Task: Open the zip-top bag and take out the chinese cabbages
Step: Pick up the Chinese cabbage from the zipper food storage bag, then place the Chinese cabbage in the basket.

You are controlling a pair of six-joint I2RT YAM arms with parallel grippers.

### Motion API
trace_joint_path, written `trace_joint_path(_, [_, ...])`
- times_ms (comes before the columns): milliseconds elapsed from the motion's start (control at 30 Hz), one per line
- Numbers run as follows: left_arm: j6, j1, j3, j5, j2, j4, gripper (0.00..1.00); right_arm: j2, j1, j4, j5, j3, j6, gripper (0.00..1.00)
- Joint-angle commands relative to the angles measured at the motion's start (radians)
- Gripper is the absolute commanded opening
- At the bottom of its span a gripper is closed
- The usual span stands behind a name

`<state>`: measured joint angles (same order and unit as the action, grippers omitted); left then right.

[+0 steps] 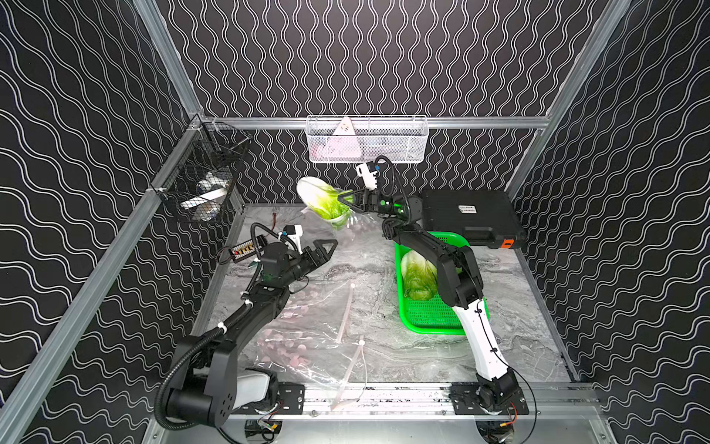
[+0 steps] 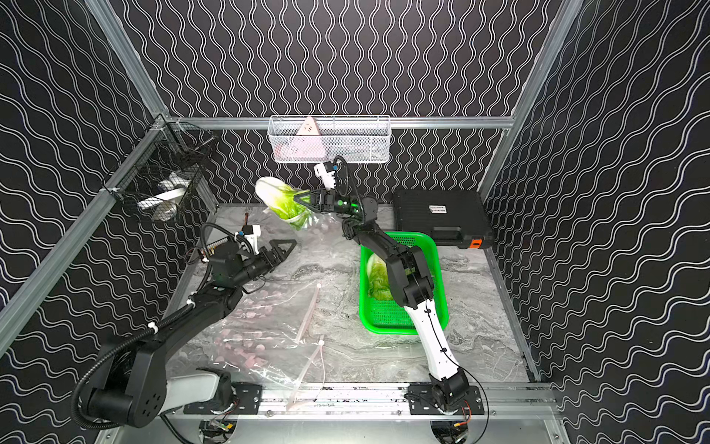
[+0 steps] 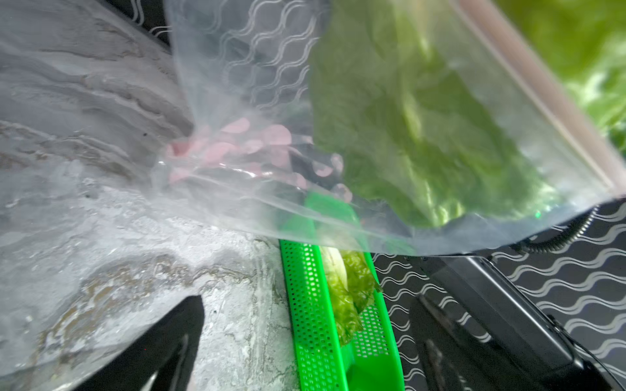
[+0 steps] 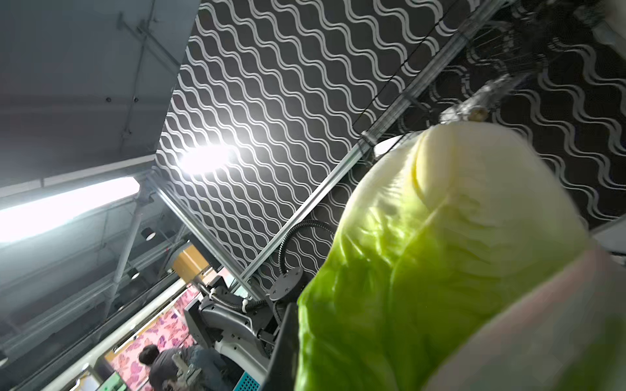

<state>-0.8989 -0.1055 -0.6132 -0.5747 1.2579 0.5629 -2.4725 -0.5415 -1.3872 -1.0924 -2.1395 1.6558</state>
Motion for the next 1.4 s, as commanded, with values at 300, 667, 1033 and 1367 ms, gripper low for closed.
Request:
trace_joint_path(300, [0.029,-0.005,0.036,-0.090,-0.016,0.256,0.99,-0.039,-0.023,-0.128,-0.003,-0.144,0.085,0.00])
trace_joint_path(667, [0.044,-0.022,0.190,-0.024,0.019,0.660,0.99,0.118,-0.016,-0.026,-0.072,-0.085,0.038,0.00])
trace_joint_path(1033, [0.430,-0.046,0.216,0.084,-0.064,0.648,0.99,0.258,-0.003,0.093,-0.096,-0.041,0.013,0.00])
trace_joint_path(1367, [0.411,-0.066,0.138,0.037,0.199,0.984,0.99,0.301,-0.003,0.094,-0.126,-0.003,0.085,0.00])
